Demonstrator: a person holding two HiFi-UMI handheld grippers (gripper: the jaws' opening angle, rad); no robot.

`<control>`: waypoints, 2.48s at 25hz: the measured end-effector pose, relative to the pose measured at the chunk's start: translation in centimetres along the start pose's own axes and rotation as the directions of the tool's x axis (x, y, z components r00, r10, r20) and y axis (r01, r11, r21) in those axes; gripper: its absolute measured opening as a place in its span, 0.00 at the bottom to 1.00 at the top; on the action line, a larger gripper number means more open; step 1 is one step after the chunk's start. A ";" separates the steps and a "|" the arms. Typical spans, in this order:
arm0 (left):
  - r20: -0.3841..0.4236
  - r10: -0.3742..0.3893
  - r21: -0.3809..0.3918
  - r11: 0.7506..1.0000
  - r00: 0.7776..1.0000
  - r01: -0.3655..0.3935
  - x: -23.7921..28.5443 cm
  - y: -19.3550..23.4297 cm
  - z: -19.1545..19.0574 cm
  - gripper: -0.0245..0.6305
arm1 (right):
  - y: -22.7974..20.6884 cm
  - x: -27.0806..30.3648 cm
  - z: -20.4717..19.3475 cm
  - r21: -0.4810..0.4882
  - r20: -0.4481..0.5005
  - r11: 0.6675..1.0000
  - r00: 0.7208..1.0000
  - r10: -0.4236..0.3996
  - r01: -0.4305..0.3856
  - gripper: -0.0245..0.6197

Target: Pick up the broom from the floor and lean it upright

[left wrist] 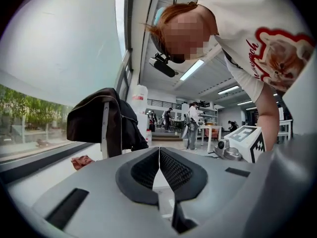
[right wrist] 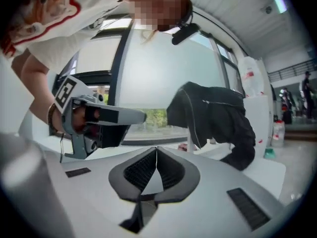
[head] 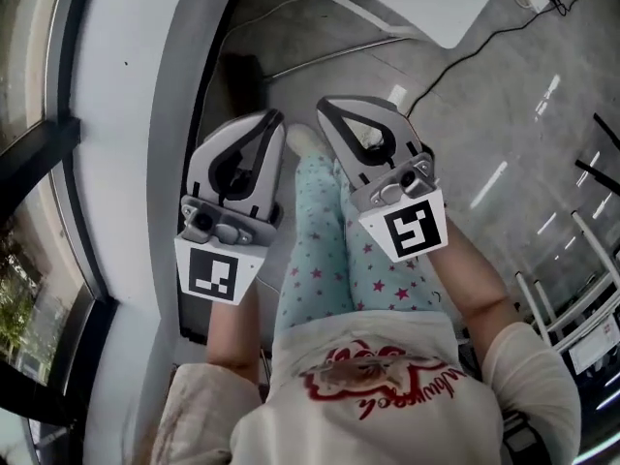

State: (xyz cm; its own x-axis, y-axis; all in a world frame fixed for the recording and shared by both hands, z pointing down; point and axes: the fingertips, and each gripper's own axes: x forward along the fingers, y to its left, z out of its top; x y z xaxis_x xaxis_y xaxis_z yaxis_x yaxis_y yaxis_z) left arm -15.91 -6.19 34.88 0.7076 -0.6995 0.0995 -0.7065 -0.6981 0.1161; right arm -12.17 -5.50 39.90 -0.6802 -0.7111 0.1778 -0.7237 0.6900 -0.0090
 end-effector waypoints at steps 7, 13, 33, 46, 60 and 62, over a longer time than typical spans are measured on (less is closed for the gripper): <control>-0.023 -0.093 -0.027 0.995 0.995 0.092 3.7 -0.2 -5.2 0.07 | -8.0 -0.1 -9.7 0.179 -0.160 0.897 0.911 -0.379 0.404 0.08; -0.064 -0.161 -0.007 0.987 0.985 0.161 7.6 0.1 -11.7 0.07 | -10.5 0.0 -19.0 0.188 -0.240 0.807 0.823 -0.516 0.560 0.08; -0.146 -0.291 -0.023 0.956 0.945 0.291 10.4 -1.1 -25.6 0.07 | -15.5 -3.0 -53.0 0.370 -0.738 0.157 0.392 -0.549 0.916 0.13; -0.195 -0.385 -0.008 0.920 0.902 0.391 12.5 -1.8 -29.4 0.07 | -17.9 -2.5 -63.2 0.331 -0.862 -0.109 0.253 -0.439 0.937 0.25; -0.201 -0.382 -0.004 0.921 0.902 0.389 12.9 -1.4 -28.2 0.07 | -17.5 -5.5 -64.1 0.328 -0.914 -0.415 0.174 -0.368 0.848 0.19; -0.196 -0.387 -0.010 0.919 0.901 0.393 13.0 -2.1 -27.1 0.07 | -16.4 -7.1 -62.7 0.338 -0.912 -0.465 0.163 -0.378 0.818 0.19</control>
State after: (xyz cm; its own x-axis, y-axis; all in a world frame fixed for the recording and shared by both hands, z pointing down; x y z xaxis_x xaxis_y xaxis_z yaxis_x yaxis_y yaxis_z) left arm -4.92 -9.69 62.68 0.9135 -0.3297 0.2385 -0.3710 -0.9155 0.1555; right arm 11.79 -3.28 100.48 0.2686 -0.2533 0.9294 -0.2594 -0.9482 -0.1835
